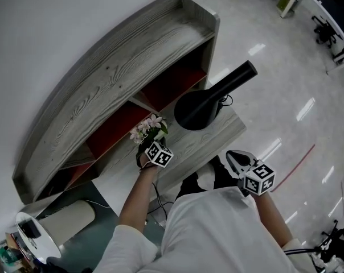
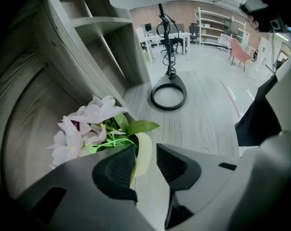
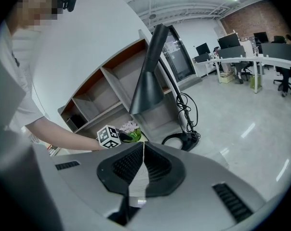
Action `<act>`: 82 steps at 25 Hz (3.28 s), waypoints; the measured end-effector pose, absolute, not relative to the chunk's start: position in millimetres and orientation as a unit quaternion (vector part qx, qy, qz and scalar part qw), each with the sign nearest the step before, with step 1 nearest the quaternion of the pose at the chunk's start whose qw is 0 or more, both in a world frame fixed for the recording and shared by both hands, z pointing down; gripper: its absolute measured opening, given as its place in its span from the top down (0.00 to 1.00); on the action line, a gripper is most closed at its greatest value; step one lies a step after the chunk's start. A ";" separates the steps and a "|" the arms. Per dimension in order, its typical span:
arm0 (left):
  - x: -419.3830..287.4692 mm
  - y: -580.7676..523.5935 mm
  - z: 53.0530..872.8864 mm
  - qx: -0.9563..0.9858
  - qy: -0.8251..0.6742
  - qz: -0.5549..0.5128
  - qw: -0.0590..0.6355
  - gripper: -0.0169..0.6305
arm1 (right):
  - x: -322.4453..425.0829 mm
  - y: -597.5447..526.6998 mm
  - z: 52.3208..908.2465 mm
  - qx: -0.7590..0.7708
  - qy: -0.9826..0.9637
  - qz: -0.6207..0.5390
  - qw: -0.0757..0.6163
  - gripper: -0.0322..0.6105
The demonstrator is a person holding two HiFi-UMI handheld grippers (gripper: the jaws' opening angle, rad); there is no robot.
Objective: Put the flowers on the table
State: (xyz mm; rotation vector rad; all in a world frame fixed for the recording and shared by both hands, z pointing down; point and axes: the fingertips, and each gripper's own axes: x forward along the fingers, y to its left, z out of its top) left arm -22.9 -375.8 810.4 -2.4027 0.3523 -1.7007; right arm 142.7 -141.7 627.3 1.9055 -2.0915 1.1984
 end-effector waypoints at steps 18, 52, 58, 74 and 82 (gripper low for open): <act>-58.7 -270.3 672.6 -0.832 0.389 -0.365 -0.151 0.96 | 145.7 -163.7 603.2 0.458 -0.818 0.341 0.065 0.92; -153.4 -76.8 594.6 -0.843 0.419 -0.146 -0.303 0.96 | 31.8 -85.6 581.4 0.412 -0.853 0.305 0.097 0.92; -161.2 -48.6 595.4 -0.864 0.383 -0.143 -0.293 0.96 | 28.3 -51.0 573.8 0.455 -0.835 0.300 0.076 0.92; -152.8 -6.6 579.2 -0.879 0.367 -0.143 -0.269 0.96 | 39.3 -3.6 562.8 0.459 -0.835 0.299 0.048 0.92; -138.4 -2.1 568.3 -0.871 0.391 -0.129 -0.267 0.96 | 59.1 -7.8 552.5 0.438 -0.849 0.289 0.050 0.92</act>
